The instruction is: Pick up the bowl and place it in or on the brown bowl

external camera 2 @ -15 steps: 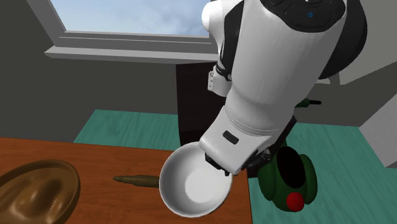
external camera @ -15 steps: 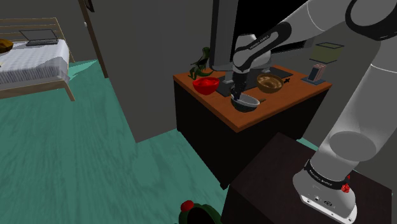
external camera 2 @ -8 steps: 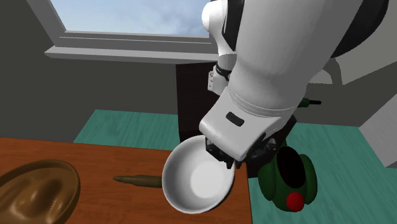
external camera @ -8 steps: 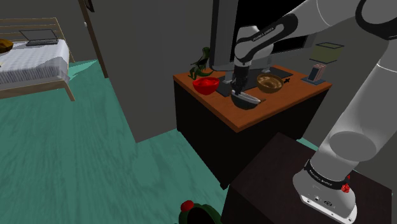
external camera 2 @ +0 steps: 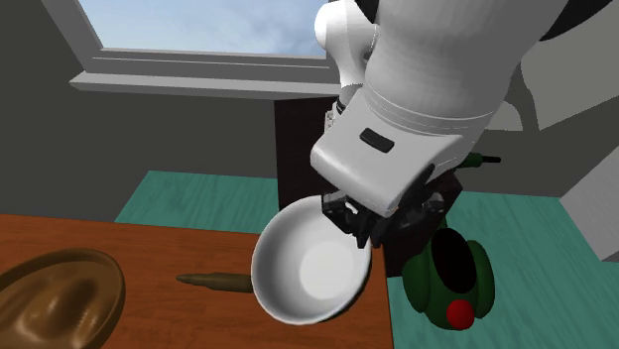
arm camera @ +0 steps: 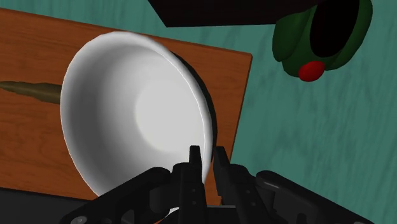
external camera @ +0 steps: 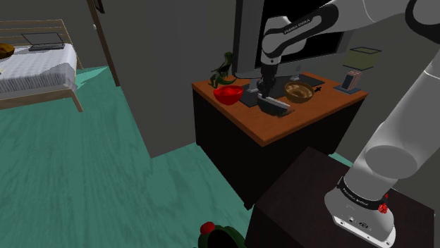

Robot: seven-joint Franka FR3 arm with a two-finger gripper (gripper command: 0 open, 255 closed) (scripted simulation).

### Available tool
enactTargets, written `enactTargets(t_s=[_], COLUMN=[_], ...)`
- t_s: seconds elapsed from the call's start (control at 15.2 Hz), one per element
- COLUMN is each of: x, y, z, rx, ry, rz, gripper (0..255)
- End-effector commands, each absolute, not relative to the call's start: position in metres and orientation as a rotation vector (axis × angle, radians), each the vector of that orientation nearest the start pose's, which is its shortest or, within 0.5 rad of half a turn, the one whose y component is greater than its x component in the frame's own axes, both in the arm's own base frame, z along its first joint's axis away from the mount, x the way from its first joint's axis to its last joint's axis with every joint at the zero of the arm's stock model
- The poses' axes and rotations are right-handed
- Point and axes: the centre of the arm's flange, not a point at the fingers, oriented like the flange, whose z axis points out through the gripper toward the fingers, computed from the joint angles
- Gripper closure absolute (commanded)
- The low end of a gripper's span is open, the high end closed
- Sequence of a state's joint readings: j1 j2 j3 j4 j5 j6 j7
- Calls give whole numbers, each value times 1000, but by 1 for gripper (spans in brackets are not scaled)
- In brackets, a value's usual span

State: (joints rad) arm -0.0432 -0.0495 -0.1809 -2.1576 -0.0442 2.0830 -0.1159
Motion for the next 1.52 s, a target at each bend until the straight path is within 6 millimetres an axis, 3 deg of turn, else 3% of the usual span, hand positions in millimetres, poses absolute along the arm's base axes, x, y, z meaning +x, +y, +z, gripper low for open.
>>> enactTargets(t_s=[0.0, 0.66, 1.45], x=[511, 511, 522], y=[-119, -119, -276], z=[429, 478, 499], rx=[-3163, -3163, -3163], ry=[136, 136, 136], rz=[48, 48, 48], gripper=[255, 255, 255])
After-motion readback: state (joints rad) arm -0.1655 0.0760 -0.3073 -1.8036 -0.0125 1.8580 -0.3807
